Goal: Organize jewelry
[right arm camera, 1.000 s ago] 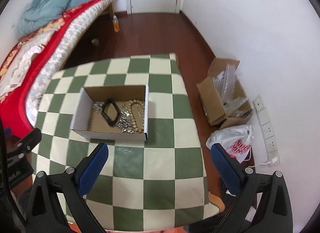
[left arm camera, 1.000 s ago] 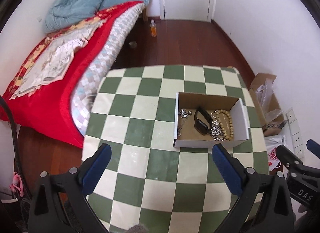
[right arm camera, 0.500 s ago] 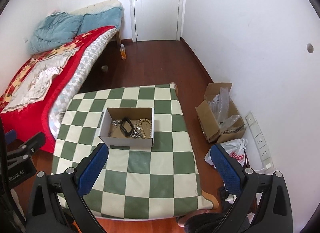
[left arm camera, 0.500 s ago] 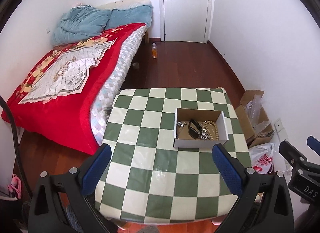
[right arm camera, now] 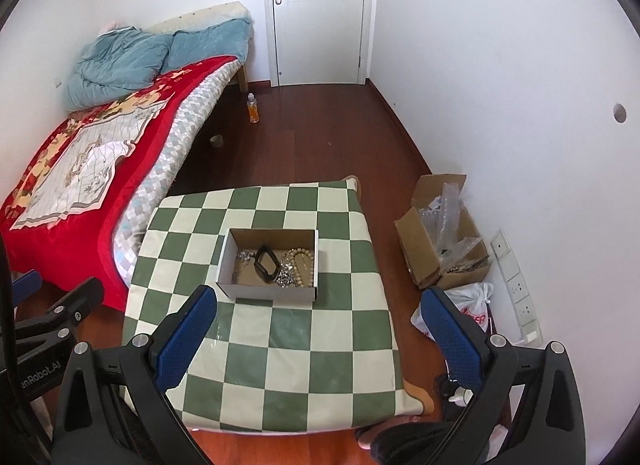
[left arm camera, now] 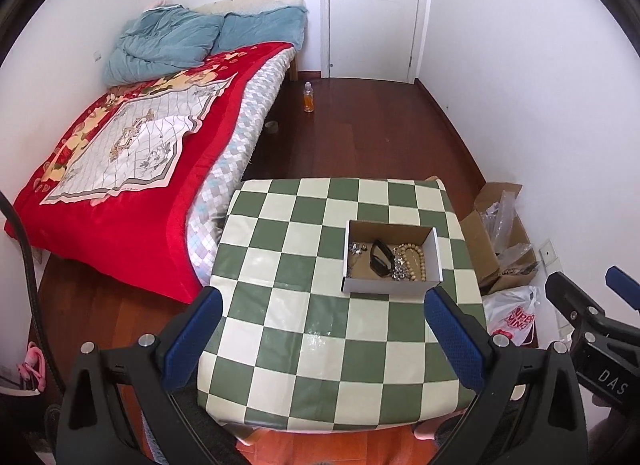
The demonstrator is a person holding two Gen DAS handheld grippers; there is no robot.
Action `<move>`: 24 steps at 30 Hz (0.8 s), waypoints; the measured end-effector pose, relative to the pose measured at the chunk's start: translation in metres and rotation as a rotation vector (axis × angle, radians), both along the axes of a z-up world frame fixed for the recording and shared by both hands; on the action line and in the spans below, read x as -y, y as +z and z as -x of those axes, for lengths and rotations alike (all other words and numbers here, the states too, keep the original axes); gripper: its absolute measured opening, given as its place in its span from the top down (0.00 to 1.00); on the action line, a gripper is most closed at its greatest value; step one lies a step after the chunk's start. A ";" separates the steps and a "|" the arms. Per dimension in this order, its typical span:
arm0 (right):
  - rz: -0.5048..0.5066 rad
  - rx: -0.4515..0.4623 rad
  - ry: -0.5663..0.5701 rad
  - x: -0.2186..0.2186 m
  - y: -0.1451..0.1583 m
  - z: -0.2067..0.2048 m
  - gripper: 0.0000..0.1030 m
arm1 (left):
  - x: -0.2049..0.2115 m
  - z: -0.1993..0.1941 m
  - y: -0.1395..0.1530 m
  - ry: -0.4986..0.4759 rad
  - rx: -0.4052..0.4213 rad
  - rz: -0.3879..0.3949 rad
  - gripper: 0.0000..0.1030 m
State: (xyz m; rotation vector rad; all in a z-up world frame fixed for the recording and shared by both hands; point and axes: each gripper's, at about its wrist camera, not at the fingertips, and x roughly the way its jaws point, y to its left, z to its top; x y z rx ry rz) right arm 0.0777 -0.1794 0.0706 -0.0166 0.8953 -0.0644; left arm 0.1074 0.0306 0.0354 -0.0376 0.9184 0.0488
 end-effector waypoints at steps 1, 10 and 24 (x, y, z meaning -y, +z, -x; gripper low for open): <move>0.003 0.002 -0.002 0.000 0.001 -0.003 0.00 | 0.000 -0.002 0.001 0.006 0.001 0.001 0.00; 0.033 -0.025 -0.008 -0.002 -0.007 -0.025 0.00 | 0.004 -0.019 -0.004 0.008 -0.017 -0.006 0.00; 0.048 -0.059 -0.012 0.006 -0.020 -0.037 0.00 | 0.008 -0.029 -0.014 0.013 -0.039 -0.018 0.00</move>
